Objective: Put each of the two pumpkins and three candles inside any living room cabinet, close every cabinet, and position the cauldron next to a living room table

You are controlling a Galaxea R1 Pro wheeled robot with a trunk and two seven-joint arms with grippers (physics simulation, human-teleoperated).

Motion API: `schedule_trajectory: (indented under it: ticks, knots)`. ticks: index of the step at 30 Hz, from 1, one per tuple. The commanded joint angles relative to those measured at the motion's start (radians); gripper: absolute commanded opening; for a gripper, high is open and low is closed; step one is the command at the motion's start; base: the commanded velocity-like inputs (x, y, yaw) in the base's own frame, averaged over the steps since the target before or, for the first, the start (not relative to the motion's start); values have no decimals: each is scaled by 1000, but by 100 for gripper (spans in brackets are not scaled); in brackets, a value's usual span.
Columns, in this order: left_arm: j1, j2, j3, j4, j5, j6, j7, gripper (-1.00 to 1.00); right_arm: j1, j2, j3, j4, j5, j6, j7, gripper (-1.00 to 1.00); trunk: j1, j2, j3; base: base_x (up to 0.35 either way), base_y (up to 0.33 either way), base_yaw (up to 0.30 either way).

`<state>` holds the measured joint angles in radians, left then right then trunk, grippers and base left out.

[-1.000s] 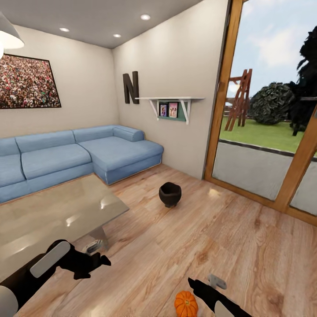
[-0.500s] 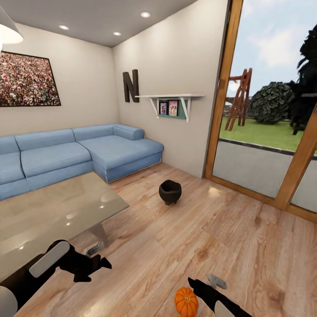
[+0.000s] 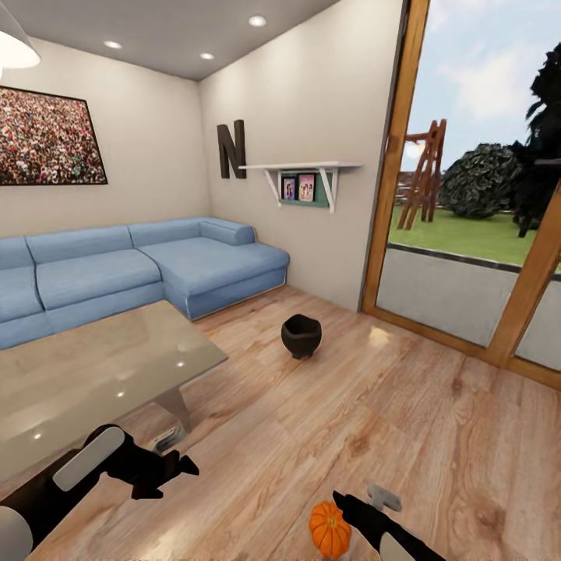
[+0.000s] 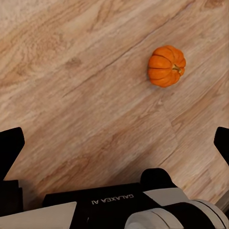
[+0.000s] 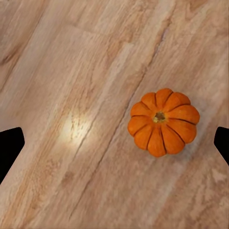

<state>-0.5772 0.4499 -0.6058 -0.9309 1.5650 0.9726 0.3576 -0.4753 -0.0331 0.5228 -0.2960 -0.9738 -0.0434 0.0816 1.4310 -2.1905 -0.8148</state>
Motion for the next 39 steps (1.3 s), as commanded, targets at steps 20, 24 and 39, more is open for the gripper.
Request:
schedule_trajectory:
  ticks: [20, 24, 39]
  knots:
    - [-1, -9, -4, -3, 5, -11, 12, 100, -2, -82, -72, -2, -122, 103, 332, 100, 77, -141, -64, 0, 0, 0]
    - [-1, -9, 0, -3, -1, -13, 13, 100, -26, -98, -94, 9, -134, 106, 330, 100, 92, -169, -76, 0, 0, 0]
    - [-1, -48, -8, 2, -34, -45, 15, 100, -51, -119, -98, 51, -136, 212, 308, 100, 149, -274, -123, 0, 0, 0]
